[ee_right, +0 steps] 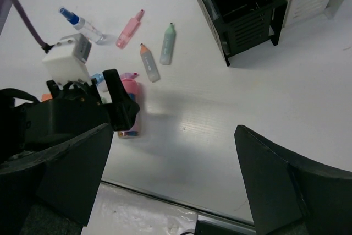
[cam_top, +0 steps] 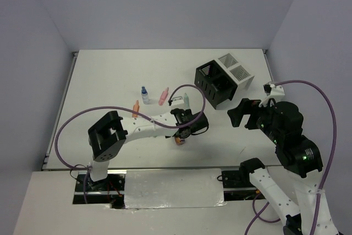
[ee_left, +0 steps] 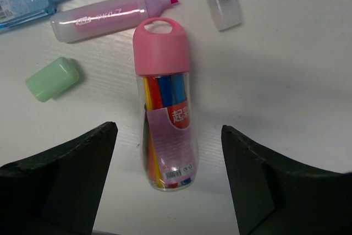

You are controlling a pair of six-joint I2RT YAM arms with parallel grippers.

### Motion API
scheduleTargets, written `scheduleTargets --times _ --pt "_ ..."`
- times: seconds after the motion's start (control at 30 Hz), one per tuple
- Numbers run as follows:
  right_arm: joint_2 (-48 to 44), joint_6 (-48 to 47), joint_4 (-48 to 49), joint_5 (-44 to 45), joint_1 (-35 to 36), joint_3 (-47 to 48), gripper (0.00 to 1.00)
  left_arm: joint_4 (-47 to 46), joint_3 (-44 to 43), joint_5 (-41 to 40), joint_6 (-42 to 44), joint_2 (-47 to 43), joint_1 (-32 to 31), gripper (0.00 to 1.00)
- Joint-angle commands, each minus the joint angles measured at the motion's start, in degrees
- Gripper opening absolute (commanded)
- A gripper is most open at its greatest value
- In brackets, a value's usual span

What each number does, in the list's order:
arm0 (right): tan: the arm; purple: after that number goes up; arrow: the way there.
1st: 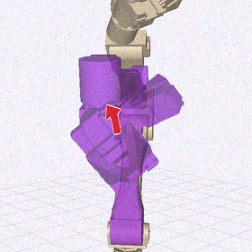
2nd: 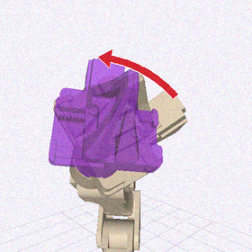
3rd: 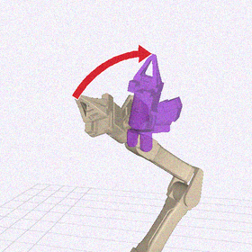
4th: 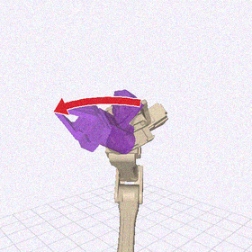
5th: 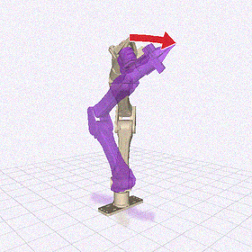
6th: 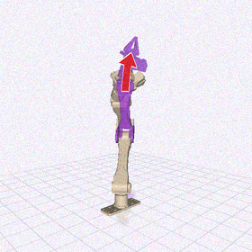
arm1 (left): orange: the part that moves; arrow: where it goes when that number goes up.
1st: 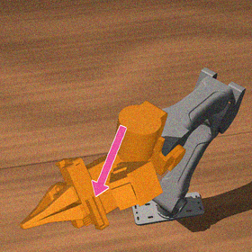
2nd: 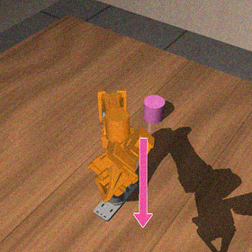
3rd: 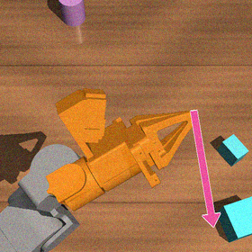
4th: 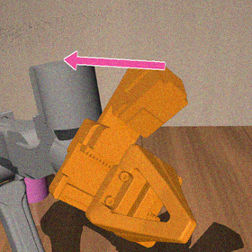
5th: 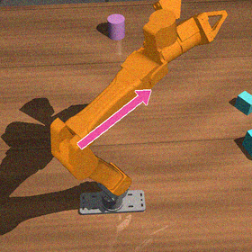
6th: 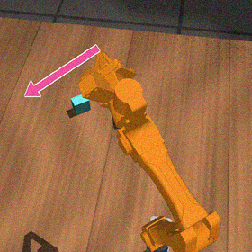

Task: Sort the stationery into containers
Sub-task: Pick up the stationery from the center of the board.

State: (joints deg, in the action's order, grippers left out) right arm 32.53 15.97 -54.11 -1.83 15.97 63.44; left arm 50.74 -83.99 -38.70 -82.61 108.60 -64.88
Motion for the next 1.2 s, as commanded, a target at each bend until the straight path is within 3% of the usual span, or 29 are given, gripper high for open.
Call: scheduleTargets --times 0.0,0.2,0.23,0.27,0.37,0.43,0.57,0.6,0.7,0.77,0.8,0.83,0.9,0.97,1.07,1.17 --pt "-0.37 -0.85 0.23 -1.34 -0.23 1.16 1.0 -4.68 3.2 2.75 1.04 1.53 0.63 0.89" --pt "-0.54 0.11 0.76 -2.13 -0.23 2.56 1.0 -11.1 7.08 7.57 3.42 3.81 0.55 0.82" --pt "-0.45 0.12 0.67 -2.3 -0.23 2.91 1.0 -11.28 7.17 7.93 3.59 4.69 0.46 0.79" --pt "-0.37 0.2 0.67 -2.39 -0.23 3.0 1.0 -11.71 7.34 8.37 3.77 4.96 0.2 0.68" --pt "-0.19 0.29 0.41 -2.66 -0.15 3.18 1.0 -13.03 8.84 8.73 4.21 4.96 -0.42 0.64" --pt "-0.28 0.29 0.32 -2.66 -0.32 3.27 1.0 -11.9 9.28 8.47 3.51 3.65 -1.03 0.42" --pt "-0.1 0.55 -0.03 -2.22 -0.23 3.8 1.0 -8.03 9.37 4.52 2.36 -2.67 -6.38 0.14" --pt "0.16 0.82 0.4 -2.39 -0.23 3.71 1.0 -7.42 8.84 3.46 2.97 -5.82 -7.61 0.0" --pt "0.42 3.01 2.33 -5.11 -0.23 3.01 1.0 -10.65 9.97 -4.87 9.9 -13.28 -13.32 0.0" --pt "0.34 5.64 4.17 -8.43 -0.23 1.87 1.0 -20.38 12.86 -12.43 20.34 -17.43 -17.28 0.0" --pt "0.16 6.87 6.1 -9.76 -0.23 1.52 1.0 -26.51 19.06 -13.59 25.43 -22.76 -18.43 0.0" --pt "0.16 8.02 7.16 -11.34 -0.23 0.99 1.0 -44.67 23.73 -13.25 39.49 -26.03 -19.66 0.0" --pt "0.69 12.14 10.58 -16.97 -0.32 -0.94 1.0 -62.88 36.53 -2.21 51.79 -34.8 -19.58 0.0" --pt "1.12 15.48 13.05 -21.7 0.11 -2.44 1.0 -78.59 42.65 5.52 62.01 -39.41 -19.58 0.0" --pt "1.04 18.65 15.33 -23.65 0.64 -4.2 1.0 -84.48 47.51 10.12 69.32 -44.17 -19.23 0.0" --pt "-0.1 21.65 19.47 -27.35 2.31 -7.01 1.0 -82.21 45.32 14.08 73.2 -44.26 -18.7 0.0"
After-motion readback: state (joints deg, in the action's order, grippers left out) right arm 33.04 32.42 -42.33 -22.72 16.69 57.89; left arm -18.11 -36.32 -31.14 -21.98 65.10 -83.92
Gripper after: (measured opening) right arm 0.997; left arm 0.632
